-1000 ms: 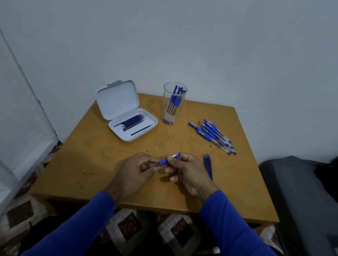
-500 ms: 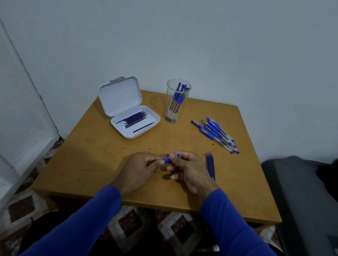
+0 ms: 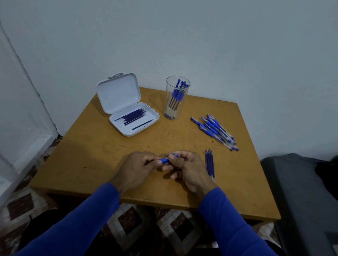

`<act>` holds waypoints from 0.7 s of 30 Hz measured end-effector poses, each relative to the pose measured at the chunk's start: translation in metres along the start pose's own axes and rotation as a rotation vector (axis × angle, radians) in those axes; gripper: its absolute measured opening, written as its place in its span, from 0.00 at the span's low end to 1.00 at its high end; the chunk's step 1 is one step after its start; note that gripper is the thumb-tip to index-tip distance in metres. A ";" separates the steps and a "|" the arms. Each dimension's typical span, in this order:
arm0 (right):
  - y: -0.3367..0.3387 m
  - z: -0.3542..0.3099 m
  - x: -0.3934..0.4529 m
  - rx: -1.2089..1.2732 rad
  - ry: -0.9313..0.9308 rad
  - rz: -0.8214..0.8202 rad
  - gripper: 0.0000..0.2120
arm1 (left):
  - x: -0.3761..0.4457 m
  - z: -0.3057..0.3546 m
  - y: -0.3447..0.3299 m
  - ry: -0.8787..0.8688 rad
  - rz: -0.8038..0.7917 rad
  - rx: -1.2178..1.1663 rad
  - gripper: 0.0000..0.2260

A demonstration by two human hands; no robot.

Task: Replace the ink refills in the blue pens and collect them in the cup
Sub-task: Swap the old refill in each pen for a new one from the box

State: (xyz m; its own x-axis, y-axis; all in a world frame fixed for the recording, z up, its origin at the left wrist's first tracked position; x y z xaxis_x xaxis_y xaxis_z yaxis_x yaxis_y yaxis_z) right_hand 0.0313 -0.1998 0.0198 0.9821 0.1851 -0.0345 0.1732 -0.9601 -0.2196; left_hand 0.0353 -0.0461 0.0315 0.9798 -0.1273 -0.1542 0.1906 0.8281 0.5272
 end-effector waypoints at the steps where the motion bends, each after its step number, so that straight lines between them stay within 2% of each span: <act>1: 0.000 0.000 0.000 0.000 -0.004 -0.003 0.12 | 0.001 -0.001 -0.001 0.002 -0.009 0.009 0.07; 21: -0.005 0.003 0.000 0.055 0.040 -0.060 0.14 | 0.010 -0.005 -0.005 -0.045 -0.018 0.067 0.08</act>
State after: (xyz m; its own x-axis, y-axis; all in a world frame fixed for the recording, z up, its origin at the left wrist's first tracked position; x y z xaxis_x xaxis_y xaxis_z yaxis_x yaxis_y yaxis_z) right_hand 0.0306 -0.1942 0.0181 0.9724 0.2327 0.0188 0.2289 -0.9343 -0.2732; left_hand 0.0437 -0.0486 0.0230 0.9776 -0.1674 -0.1273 0.2103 0.7873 0.5796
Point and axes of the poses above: each hand's wrist, its own x-axis towards the middle knuckle, its own y-axis out of the back of the hand, z = x × y, the point moved 9 cm from there along x, towards the middle knuckle, and after that the axes turned 15 degrees about y, right-handed, at the moved point
